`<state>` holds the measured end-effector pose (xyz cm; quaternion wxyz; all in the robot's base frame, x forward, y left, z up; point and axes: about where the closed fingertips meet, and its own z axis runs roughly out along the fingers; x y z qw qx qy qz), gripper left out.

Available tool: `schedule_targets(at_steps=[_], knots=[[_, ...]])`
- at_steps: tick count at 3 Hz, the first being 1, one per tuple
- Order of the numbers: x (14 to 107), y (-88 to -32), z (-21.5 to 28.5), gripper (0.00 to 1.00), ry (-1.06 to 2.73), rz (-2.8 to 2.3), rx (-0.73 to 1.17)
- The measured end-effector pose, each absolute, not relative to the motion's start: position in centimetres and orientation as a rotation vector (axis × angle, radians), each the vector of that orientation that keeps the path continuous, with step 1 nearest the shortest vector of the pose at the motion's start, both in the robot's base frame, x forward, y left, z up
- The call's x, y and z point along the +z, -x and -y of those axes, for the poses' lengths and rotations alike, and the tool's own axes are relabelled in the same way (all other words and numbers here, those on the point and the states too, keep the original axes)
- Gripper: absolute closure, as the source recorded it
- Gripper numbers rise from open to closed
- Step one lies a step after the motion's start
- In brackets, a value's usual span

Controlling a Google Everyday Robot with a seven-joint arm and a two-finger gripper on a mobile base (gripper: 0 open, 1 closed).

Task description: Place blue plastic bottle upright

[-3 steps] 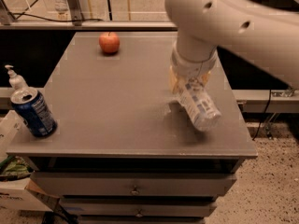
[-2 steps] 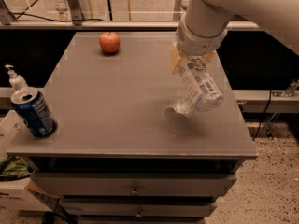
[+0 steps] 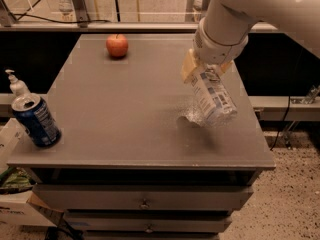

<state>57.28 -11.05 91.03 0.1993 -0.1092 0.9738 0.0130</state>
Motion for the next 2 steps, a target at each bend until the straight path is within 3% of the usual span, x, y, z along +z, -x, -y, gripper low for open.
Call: schedule_targets(at_steps=[2], knots=[[89.9, -59.6, 11.2, 1.0, 0.195, -2.592, 0.352]])
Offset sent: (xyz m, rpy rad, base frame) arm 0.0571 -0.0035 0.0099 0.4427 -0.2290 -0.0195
